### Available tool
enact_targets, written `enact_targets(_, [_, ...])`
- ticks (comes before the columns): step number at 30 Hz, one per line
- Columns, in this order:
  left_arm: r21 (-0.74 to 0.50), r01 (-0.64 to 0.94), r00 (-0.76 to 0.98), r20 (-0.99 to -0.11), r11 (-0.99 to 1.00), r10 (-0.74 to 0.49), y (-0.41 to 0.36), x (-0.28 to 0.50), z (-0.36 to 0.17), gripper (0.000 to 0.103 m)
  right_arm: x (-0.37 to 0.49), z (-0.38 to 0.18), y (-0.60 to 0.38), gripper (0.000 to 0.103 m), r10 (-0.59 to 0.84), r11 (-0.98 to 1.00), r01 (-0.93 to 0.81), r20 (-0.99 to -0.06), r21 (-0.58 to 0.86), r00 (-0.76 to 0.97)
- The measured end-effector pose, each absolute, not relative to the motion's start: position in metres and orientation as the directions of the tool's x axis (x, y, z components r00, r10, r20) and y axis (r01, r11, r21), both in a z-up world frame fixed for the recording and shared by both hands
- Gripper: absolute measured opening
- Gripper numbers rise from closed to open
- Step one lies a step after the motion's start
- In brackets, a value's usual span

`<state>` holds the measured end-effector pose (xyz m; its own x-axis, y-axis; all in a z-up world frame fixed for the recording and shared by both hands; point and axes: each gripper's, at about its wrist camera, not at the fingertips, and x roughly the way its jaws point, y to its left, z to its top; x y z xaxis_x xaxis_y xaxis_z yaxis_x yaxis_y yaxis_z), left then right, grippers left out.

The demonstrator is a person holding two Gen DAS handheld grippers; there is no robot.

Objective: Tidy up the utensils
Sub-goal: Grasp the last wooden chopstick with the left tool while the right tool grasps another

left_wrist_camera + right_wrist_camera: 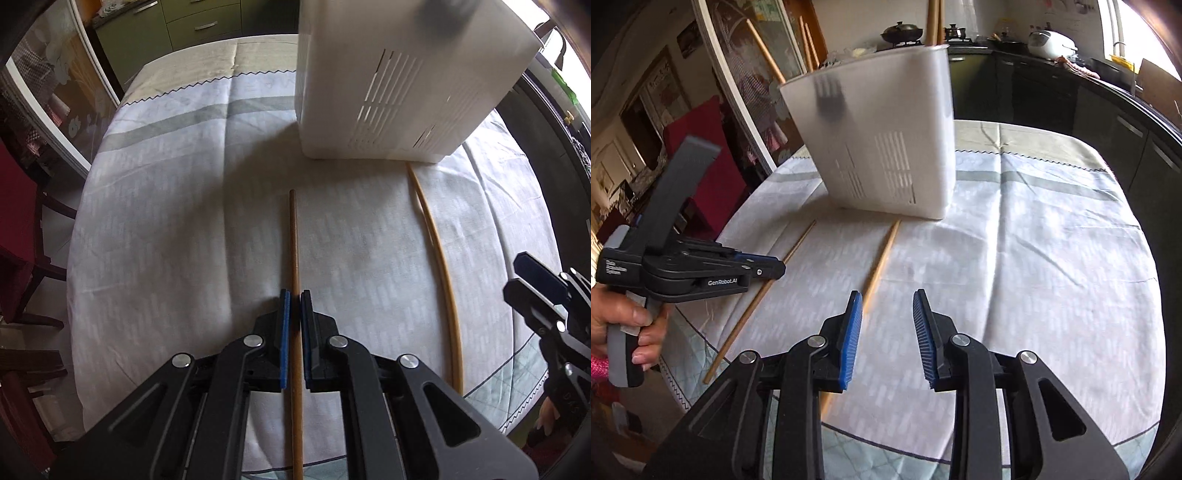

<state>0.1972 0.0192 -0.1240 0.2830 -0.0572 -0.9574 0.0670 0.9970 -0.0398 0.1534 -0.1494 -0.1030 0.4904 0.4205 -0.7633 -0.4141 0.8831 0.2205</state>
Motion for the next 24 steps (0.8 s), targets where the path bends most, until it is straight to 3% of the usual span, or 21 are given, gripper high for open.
enact_targets(16, [-0.033, 0.082, 0.293, -0.954, 0.996, -0.056, 0.022, 0.194, -0.122, 0.006, 0.201, -0.138, -0.072, 0.030, 0.256, 0.908, -0.417, -0.854, 0.051, 0.454])
enact_targets(18, [-0.032, 0.084, 0.291, -0.955, 0.996, -0.055, 0.021, 0.194, -0.122, 0.006, 0.203, -0.138, -0.072, 0.028, 0.255, 0.899, -0.436, -0.859, 0.042, 0.443])
enact_targets(22, [-0.036, 0.083, 0.283, -0.957, 0.996, -0.058, 0.022, 0.196, -0.122, 0.006, 0.206, -0.136, -0.079, 0.014, 0.257, 0.883, -0.468, -0.879, 0.045, 0.401])
enact_targets(24, [-0.036, 0.083, 0.278, -0.959, 0.996, -0.058, 0.022, 0.197, -0.122, 0.006, 0.208, -0.136, -0.087, 0.012, 0.250, 0.879, -0.475, -0.891, 0.044, 0.380])
